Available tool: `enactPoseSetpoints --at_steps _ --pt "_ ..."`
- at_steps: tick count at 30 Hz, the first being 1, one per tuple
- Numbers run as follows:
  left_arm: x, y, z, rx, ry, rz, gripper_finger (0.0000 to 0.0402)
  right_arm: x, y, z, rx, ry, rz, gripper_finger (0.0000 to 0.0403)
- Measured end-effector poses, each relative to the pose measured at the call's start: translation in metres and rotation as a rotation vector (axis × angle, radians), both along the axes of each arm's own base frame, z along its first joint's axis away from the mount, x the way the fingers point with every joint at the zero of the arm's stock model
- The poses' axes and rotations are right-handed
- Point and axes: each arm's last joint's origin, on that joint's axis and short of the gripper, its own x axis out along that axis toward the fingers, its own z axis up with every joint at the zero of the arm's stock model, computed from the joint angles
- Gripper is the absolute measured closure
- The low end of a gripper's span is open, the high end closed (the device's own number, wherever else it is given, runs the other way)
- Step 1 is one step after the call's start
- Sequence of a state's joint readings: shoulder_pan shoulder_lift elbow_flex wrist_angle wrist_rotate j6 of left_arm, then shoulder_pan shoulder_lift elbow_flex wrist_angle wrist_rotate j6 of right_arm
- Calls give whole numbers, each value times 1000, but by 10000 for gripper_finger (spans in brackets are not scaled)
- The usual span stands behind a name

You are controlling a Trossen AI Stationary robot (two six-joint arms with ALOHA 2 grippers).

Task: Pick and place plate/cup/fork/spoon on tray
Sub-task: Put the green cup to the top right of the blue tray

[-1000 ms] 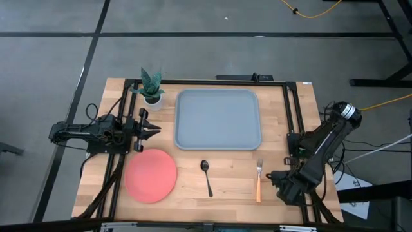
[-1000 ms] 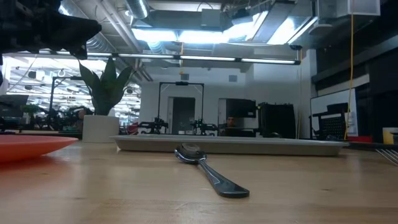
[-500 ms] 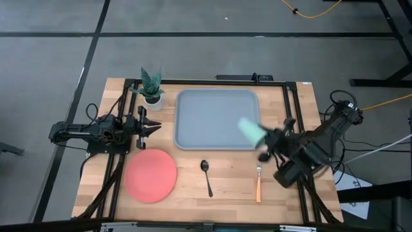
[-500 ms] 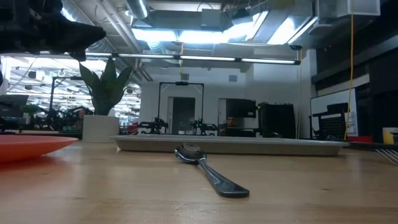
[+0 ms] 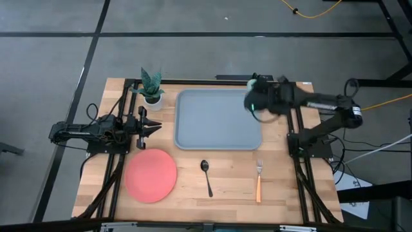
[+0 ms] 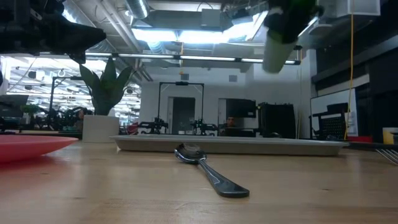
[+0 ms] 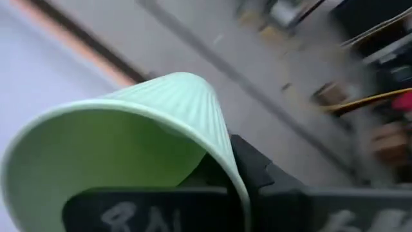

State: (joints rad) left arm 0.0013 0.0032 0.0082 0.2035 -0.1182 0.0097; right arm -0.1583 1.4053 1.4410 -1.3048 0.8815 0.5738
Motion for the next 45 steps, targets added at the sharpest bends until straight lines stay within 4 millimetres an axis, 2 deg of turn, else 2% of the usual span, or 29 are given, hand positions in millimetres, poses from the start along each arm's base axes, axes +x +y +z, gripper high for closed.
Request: enactPoseSetpoints --at_steps 5,9,11,13,17,23,28,37,41,45 --pt "0 0 0 0 1 0 353 14 -63 -3 237 -95 207 402" --pt "0 0 0 0 2 0 353 5 -95 -22 356 -85 61 403" --pt "0 0 0 0 4 0 353 0 -105 -40 404 -55 -14 403" --pt "0 0 -1 0 11 0 353 0 -112 -61 467 -35 -6 403" --pt "0 0 -1 0 12 2 353 5 -120 -96 556 -29 55 403" --pt "0 0 -1 -1 12 2 353 5 -128 -122 593 13 23 401" --pt "0 0 -1 -1 12 1 353 8 -134 -129 594 3 11 397" --pt "1 0 -3 -4 31 0 353 13 -136 -145 672 6 2 365" --pt "1 0 -3 -4 33 0 353 12 -136 -143 662 22 21 363" --pt "1 0 -3 -3 33 0 353 9 -134 -132 626 2 29 362"
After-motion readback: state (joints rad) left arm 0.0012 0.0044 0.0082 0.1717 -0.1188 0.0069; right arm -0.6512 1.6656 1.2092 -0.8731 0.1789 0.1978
